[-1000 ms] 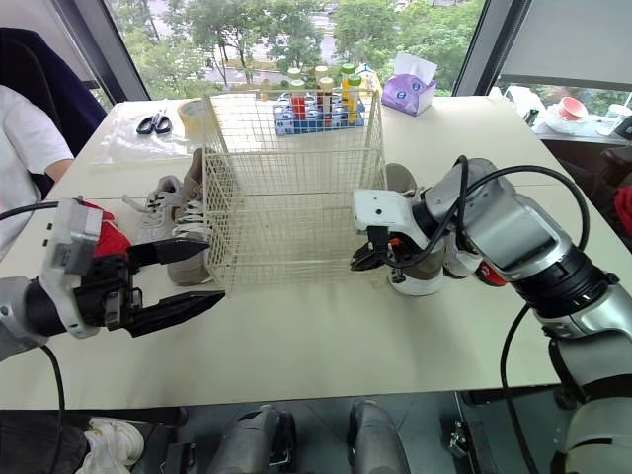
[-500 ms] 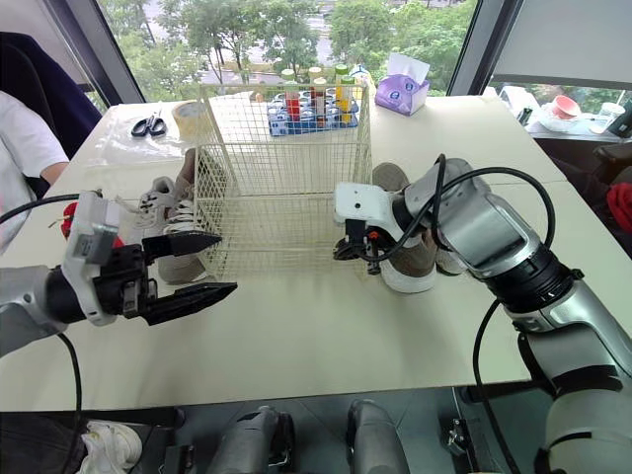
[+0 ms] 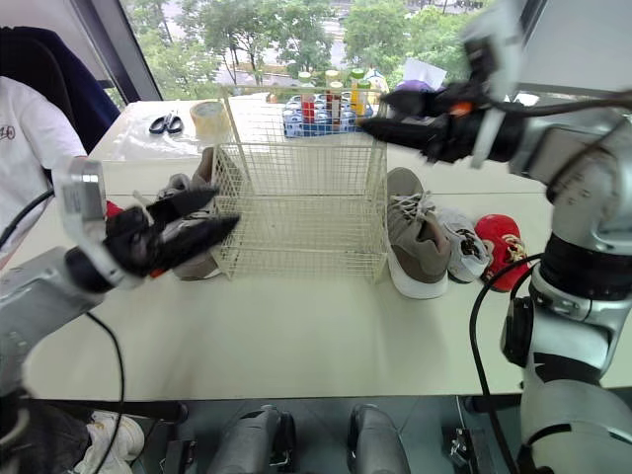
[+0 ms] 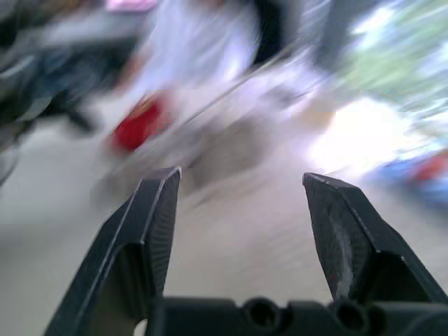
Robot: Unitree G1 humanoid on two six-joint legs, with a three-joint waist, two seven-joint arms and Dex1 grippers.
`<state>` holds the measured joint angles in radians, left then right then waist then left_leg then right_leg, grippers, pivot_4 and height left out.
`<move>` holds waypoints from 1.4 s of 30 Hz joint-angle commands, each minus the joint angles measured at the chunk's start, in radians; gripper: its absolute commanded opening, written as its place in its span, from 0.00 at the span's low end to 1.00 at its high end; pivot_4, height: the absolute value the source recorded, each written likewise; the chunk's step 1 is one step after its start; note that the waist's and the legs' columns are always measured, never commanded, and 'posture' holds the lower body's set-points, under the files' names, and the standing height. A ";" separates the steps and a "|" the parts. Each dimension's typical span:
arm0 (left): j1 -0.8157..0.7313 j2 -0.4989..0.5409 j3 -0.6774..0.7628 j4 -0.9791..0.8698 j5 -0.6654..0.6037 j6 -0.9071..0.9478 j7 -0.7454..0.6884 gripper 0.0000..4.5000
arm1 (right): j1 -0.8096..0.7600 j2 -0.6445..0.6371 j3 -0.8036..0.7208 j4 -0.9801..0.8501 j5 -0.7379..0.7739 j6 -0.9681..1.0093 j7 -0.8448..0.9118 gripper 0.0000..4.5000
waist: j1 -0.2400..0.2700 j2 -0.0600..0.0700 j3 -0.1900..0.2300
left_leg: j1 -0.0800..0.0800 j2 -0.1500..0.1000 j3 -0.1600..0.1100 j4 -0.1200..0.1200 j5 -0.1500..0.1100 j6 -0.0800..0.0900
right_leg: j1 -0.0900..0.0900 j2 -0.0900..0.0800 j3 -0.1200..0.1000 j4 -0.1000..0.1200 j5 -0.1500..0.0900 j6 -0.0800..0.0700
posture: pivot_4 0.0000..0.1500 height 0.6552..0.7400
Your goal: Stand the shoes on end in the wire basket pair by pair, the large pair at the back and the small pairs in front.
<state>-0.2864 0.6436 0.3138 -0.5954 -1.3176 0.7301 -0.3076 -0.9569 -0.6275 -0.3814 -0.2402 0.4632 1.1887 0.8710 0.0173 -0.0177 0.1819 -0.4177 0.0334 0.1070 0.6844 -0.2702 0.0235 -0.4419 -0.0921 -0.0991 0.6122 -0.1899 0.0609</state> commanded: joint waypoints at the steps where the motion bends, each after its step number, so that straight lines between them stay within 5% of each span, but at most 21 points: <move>1: 0.002 -0.059 -0.099 -0.068 0.021 -0.015 0.043 1.00 | 0.194 0.079 -0.142 -0.179 -0.038 -0.025 -0.211 0.97 | -0.002 -0.004 -0.002 | 0.000 0.000 0.000 0.000 0.000 0.000 | 0.001 -0.001 0.000 0.000 0.000 0.000 | 1.00 1.00; 11: 0.177 -0.062 -0.224 -0.150 0.153 -0.012 -0.014 1.00 | 0.700 0.269 -0.171 -0.562 -0.077 -0.128 -0.489 0.99 | -0.007 0.005 -0.001 | 0.003 -0.001 0.002 -0.002 0.000 0.000 | -0.001 0.001 0.003 0.002 -0.003 -0.003 | 1.00 1.00; 28: 0.215 -0.030 -0.196 -0.163 0.219 -0.025 -0.039 1.00 | 0.858 0.387 0.053 -0.270 -0.144 -0.400 -0.633 0.99 | -0.006 0.006 -0.001 | 0.003 0.001 0.001 -0.002 0.000 0.000 | -0.001 0.000 0.003 0.001 -0.007 -0.007 | 1.00 1.00; 31: 0.212 0.000 -0.159 -0.157 0.188 -0.017 -0.059 1.00 | 0.898 0.376 0.097 -0.261 -0.164 -0.450 -0.630 0.79 | -0.007 0.006 -0.001 | 0.003 0.001 0.001 -0.002 -0.001 0.000 | -0.001 0.000 0.003 0.001 -0.007 -0.007 | 1.00 1.00; 39: 0.148 0.050 -0.103 -0.099 0.119 0.001 -0.098 1.00 | 0.887 0.395 0.146 -0.265 -0.168 -0.496 -0.668 0.07 | -0.009 0.005 -0.002 | 0.003 0.001 0.001 -0.002 -0.001 0.000 | -0.001 0.000 0.003 0.001 -0.009 -0.005 | 1.00 1.00; 42: 0.100 0.074 -0.045 -0.031 -0.028 0.026 -0.107 1.00 | 0.804 0.409 0.092 -0.314 -0.140 -0.505 -0.720 0.05 | -0.014 0.006 -0.001 | 0.003 0.002 0.001 -0.003 -0.001 0.000 | -0.001 0.000 0.003 0.001 -0.009 -0.006 | 1.00 1.00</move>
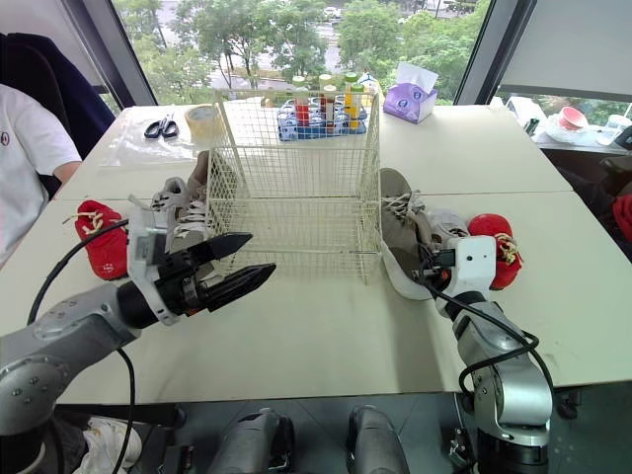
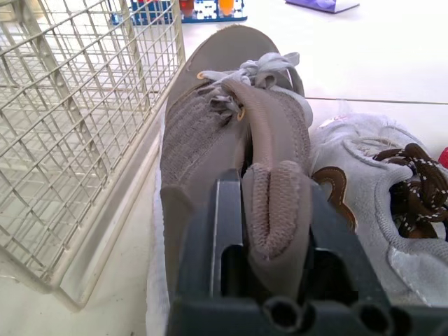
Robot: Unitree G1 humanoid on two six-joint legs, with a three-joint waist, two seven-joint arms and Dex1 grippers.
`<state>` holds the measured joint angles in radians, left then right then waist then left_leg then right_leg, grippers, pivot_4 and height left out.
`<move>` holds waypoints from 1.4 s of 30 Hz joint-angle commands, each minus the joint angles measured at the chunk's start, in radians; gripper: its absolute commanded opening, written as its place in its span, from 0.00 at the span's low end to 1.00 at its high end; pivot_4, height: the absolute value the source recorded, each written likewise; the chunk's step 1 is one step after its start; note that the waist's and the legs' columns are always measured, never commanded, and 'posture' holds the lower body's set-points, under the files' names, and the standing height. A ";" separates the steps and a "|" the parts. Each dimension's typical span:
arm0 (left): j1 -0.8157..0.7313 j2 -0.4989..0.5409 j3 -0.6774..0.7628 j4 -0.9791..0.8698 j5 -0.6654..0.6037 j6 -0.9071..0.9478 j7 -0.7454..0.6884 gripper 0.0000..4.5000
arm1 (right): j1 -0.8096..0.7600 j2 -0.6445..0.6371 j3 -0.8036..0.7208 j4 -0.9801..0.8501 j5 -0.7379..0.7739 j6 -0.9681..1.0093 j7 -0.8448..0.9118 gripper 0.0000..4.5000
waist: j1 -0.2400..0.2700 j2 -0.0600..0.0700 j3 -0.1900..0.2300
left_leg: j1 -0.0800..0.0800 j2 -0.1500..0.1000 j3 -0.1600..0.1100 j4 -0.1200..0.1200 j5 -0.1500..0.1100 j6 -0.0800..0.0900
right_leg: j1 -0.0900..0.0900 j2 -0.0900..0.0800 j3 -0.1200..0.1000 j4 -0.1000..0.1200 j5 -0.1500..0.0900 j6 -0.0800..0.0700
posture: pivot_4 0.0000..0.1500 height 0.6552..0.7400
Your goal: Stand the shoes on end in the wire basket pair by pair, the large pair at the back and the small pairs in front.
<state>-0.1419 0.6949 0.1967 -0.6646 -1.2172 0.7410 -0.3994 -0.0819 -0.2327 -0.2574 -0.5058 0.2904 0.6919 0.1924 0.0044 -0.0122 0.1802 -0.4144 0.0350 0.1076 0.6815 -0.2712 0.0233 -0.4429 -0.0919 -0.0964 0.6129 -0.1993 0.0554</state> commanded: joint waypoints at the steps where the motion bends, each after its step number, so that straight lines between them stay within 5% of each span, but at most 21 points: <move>1: -0.059 0.032 0.087 0.061 -0.165 0.022 -0.017 1.00 | -0.102 0.016 -0.049 -0.062 0.039 -0.012 -0.059 0.05 | -0.001 0.002 0.002 | 0.000 0.000 0.000 0.000 0.000 0.000 | -0.001 0.000 0.000 0.000 0.000 0.000 | 1.00 1.00; 6: -0.160 0.088 0.131 0.186 -0.364 0.079 -0.047 1.00 | -0.399 -0.067 -0.160 -0.079 0.051 -0.013 -0.159 0.05 | 0.000 0.012 0.008 | -0.011 -0.002 0.000 0.002 0.001 0.001 | -0.010 0.000 0.001 0.002 0.002 -0.002 | 1.00 1.00; 11: -0.259 0.114 0.155 0.291 -0.421 0.089 -0.033 1.00 | -0.648 -0.219 -0.190 -0.008 0.065 -0.026 -0.131 0.05 | 0.008 0.011 0.007 | -0.013 -0.004 0.001 0.000 0.003 -0.002 | -0.014 0.000 0.000 0.004 0.003 0.005 | 1.00 1.00; 16: -0.460 0.204 0.187 0.518 -0.384 0.127 -0.081 1.00 | -0.879 -0.525 -0.087 0.159 0.151 -0.154 0.311 0.05 | -0.001 0.011 0.008 | -0.013 -0.004 0.003 -0.001 0.001 0.001 | -0.013 0.001 0.001 0.002 0.003 0.005 | 1.00 1.00; 20: -0.645 0.235 0.178 0.736 -0.287 0.122 -0.132 1.00 | -0.998 -0.636 -0.011 0.291 0.193 -0.269 0.580 0.05 | -0.005 0.009 0.009 | -0.012 -0.003 0.002 -0.001 0.001 0.001 | -0.012 0.004 0.001 0.001 0.002 0.005 | 1.00 1.00; 26: -0.848 0.285 0.176 0.996 -0.134 0.155 -0.277 1.00 | -1.053 -0.610 0.132 0.362 0.198 -0.392 0.810 0.05 | -0.019 0.004 0.010 | -0.012 -0.003 0.003 0.000 0.001 0.000 | -0.011 0.003 0.001 0.001 0.003 0.005 | 1.00 1.00; 39: -1.009 0.266 0.067 1.073 0.080 0.294 -0.557 1.00 | -1.099 -0.505 0.224 0.465 0.140 -0.578 0.938 0.05 | -0.015 -0.002 0.014 | -0.014 -0.003 0.005 0.001 0.005 -0.005 | -0.014 0.001 0.001 0.003 0.003 0.006 | 1.00 1.00; 42: -1.028 0.256 0.041 1.097 0.124 0.311 -0.632 0.81 | -1.101 -0.493 0.231 0.466 0.129 -0.588 0.939 0.05 | -0.017 -0.002 0.014 | -0.014 -0.003 0.005 0.001 0.005 -0.006 | -0.014 0.001 0.001 0.004 0.003 0.006 | 1.00 1.00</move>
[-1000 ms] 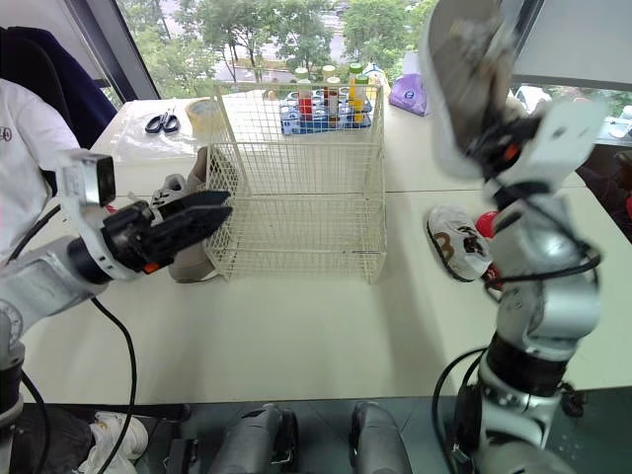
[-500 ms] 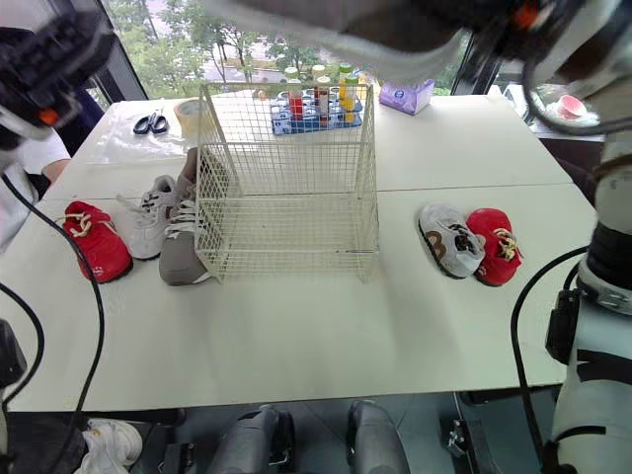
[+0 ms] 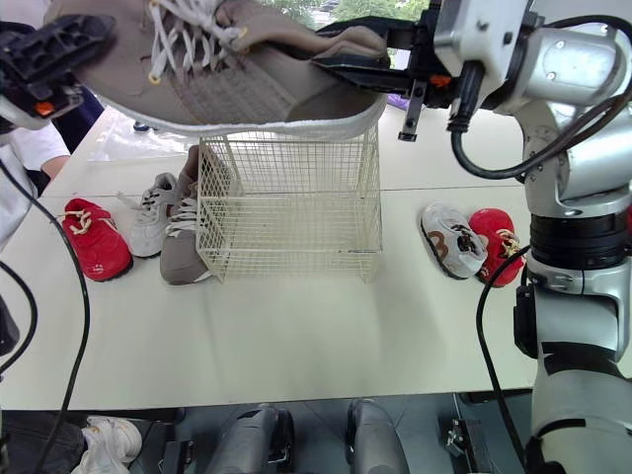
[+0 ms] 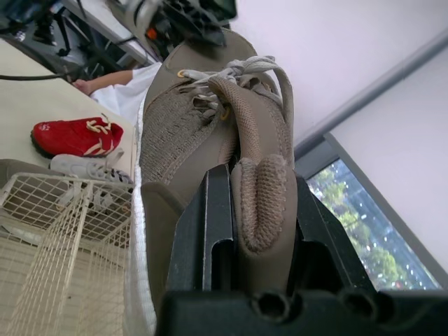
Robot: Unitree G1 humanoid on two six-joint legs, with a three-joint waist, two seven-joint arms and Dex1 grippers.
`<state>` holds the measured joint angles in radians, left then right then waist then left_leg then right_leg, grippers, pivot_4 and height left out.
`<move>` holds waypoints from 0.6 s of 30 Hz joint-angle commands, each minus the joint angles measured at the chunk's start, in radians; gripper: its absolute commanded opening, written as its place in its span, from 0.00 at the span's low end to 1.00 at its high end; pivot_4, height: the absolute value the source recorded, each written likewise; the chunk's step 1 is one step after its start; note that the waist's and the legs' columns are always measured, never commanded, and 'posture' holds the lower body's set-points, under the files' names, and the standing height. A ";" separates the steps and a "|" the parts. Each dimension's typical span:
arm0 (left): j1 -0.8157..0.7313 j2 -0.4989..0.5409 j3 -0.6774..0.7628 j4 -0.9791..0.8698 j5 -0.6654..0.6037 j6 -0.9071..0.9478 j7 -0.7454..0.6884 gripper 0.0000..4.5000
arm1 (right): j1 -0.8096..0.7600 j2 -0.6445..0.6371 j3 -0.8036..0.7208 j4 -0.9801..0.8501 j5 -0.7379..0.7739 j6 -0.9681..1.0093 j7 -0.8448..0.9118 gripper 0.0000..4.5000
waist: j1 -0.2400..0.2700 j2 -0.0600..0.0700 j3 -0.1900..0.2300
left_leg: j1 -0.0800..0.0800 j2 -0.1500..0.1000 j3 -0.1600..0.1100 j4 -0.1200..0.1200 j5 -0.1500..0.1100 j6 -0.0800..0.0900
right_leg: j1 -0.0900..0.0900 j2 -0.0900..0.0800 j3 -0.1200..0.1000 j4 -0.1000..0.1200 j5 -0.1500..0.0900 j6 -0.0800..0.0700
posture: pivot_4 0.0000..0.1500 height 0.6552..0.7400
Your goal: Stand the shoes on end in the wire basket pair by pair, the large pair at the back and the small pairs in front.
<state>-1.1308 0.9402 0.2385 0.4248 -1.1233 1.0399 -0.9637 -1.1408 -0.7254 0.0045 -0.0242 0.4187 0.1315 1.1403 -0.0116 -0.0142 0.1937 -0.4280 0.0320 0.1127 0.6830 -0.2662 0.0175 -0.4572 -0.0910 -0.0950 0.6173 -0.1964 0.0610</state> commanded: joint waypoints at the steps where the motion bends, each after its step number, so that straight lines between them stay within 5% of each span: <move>1: -0.041 0.010 -0.002 0.015 0.040 0.020 -0.091 0.74 | -0.042 0.002 -0.031 -0.015 -0.001 -0.029 -0.009 0.05 | -0.001 0.000 0.000 | 0.000 0.000 0.000 0.000 0.000 0.000 | 0.000 0.000 0.000 0.000 0.000 0.000 | 1.00 1.00; 7: -0.047 -0.008 0.031 0.013 0.071 0.045 -0.120 0.18 | -0.033 0.001 -0.028 -0.024 -0.012 -0.031 -0.009 0.05 | -0.002 0.000 0.000 | 0.000 0.000 0.000 0.000 0.000 0.000 | -0.002 0.000 0.000 0.003 0.000 0.000 | 1.00 1.00; 11: -0.008 -0.035 0.126 -0.038 0.036 0.057 -0.035 0.14 | -0.019 0.018 -0.076 -0.021 0.022 0.044 -0.092 0.05 | -0.002 0.000 0.000 | 0.000 0.000 0.000 0.000 0.000 0.000 | -0.002 0.000 0.001 0.003 0.000 0.000 | 1.00 1.00; 18: 0.156 -0.183 0.454 -0.227 -0.153 0.052 0.333 0.14 | 0.046 0.084 -0.395 0.044 0.310 0.322 -0.438 0.81 | 0.001 -0.002 -0.001 | 0.001 0.000 -0.002 0.002 0.000 -0.001 | -0.001 -0.005 0.000 0.011 0.000 0.001 | 1.00 1.00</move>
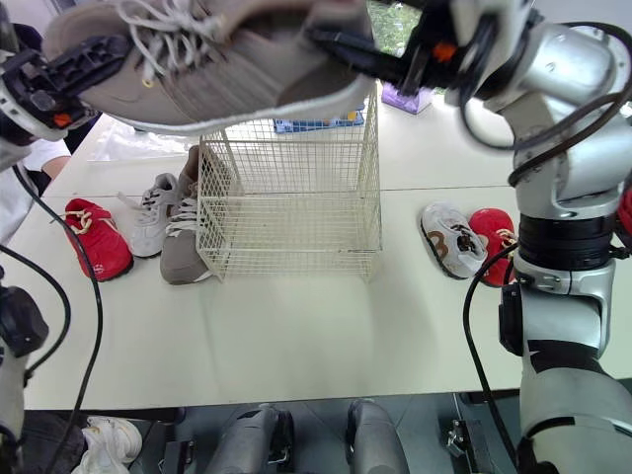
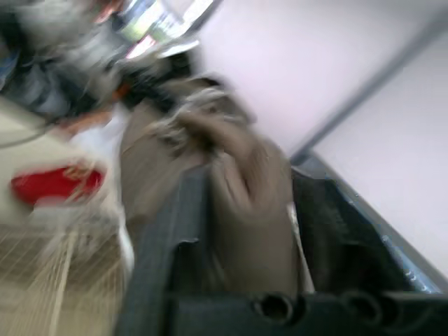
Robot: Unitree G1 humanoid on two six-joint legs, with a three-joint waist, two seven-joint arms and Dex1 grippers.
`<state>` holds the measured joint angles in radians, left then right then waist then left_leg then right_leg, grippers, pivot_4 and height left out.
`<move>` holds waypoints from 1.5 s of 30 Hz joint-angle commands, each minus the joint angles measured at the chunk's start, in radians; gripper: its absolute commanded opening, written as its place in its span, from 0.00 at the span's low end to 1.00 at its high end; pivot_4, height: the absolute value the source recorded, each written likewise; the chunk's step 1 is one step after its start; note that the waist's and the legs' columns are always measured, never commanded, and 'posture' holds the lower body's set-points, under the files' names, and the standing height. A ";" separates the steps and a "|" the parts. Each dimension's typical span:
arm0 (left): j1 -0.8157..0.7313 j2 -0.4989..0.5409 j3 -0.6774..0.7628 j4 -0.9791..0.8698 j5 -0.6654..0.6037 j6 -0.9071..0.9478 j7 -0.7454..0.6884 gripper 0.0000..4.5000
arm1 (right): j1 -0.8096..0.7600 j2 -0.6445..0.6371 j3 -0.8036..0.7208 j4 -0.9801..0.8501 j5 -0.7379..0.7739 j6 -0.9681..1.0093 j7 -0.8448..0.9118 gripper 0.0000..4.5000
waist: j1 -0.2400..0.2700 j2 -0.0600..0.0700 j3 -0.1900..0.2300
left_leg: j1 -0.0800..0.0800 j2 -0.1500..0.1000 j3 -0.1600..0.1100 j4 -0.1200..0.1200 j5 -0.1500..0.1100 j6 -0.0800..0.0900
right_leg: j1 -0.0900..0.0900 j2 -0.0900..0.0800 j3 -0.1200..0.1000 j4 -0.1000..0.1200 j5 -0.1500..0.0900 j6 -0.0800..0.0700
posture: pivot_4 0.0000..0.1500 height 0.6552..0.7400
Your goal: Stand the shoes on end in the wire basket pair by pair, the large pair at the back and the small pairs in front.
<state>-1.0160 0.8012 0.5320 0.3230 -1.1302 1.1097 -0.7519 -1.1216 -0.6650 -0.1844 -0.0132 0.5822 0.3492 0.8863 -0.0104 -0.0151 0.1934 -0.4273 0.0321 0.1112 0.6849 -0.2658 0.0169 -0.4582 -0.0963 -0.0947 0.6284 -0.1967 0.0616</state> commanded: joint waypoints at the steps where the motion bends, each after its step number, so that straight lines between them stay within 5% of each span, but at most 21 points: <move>1: 0.090 -0.108 0.199 -0.197 -0.189 -0.052 0.184 0.14 | 0.029 0.073 -0.295 0.038 0.267 0.142 -0.290 0.93 | 0.002 -0.001 -0.001 | 0.000 0.000 0.000 0.000 0.000 0.000 | 0.001 -0.001 0.000 0.000 0.000 0.000 | 1.00 1.00; 4: 0.186 -0.317 0.235 -0.393 -0.219 -0.210 0.332 0.14 | 0.099 0.181 -0.383 0.004 0.415 0.215 -0.440 0.98 | 0.006 -0.001 -0.001 | 0.003 -0.001 -0.002 0.000 0.000 0.000 | 0.005 -0.002 0.000 0.000 0.000 0.000 | 1.00 1.00; 11: 0.180 -0.624 0.115 -0.565 -0.210 -0.463 0.498 0.14 | 0.221 0.410 -0.190 -0.149 0.538 0.342 -0.523 0.98 | -0.005 0.000 0.000 | 0.007 -0.001 -0.002 0.000 0.000 0.000 | 0.007 0.000 -0.001 0.000 0.001 -0.001 | 1.00 1.00; 31: 0.298 -0.643 -0.075 -0.562 -0.235 -0.532 0.499 0.14 | 0.118 0.583 -0.050 -0.035 0.462 0.183 -0.433 0.98 | -0.001 0.000 0.000 | 0.006 0.000 -0.004 0.000 -0.002 0.003 | 0.008 0.002 -0.002 0.000 0.000 0.000 | 1.00 1.00; 34: 0.316 -0.640 -0.086 -0.558 -0.223 -0.537 0.490 0.14 | 0.113 0.591 -0.054 -0.046 0.478 0.184 -0.437 0.82 | -0.001 0.000 0.000 | 0.006 0.000 -0.004 0.000 -0.002 0.003 | 0.008 0.002 -0.002 -0.001 0.000 -0.001 | 1.00 1.00; 39: 0.320 -0.631 -0.100 -0.550 -0.211 -0.554 0.496 0.14 | 0.121 0.594 -0.048 -0.062 0.487 0.197 -0.432 0.30 | 0.000 0.000 0.000 | 0.005 0.000 -0.004 0.000 -0.002 0.004 | 0.008 0.002 -0.002 -0.001 0.000 -0.001 | 1.00 1.00; 45: 0.325 -0.625 -0.112 -0.544 -0.205 -0.564 0.502 0.14 | 0.131 0.589 -0.047 -0.077 0.512 0.219 -0.429 0.19 | -0.001 0.000 0.000 | 0.005 0.000 -0.004 0.000 -0.003 0.005 | 0.008 0.002 -0.002 -0.002 0.000 -0.001 | 1.00 1.00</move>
<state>-0.6891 0.1639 0.4460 -0.2076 -1.3403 0.5478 -0.2420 -0.9646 -0.0783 -0.2320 -0.0254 1.0659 0.5707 0.4473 -0.0114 -0.0155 0.1930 -0.4221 0.0317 0.1072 0.6852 -0.2683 0.0217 -0.4506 -0.0944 -0.0970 0.6263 -0.1964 0.0611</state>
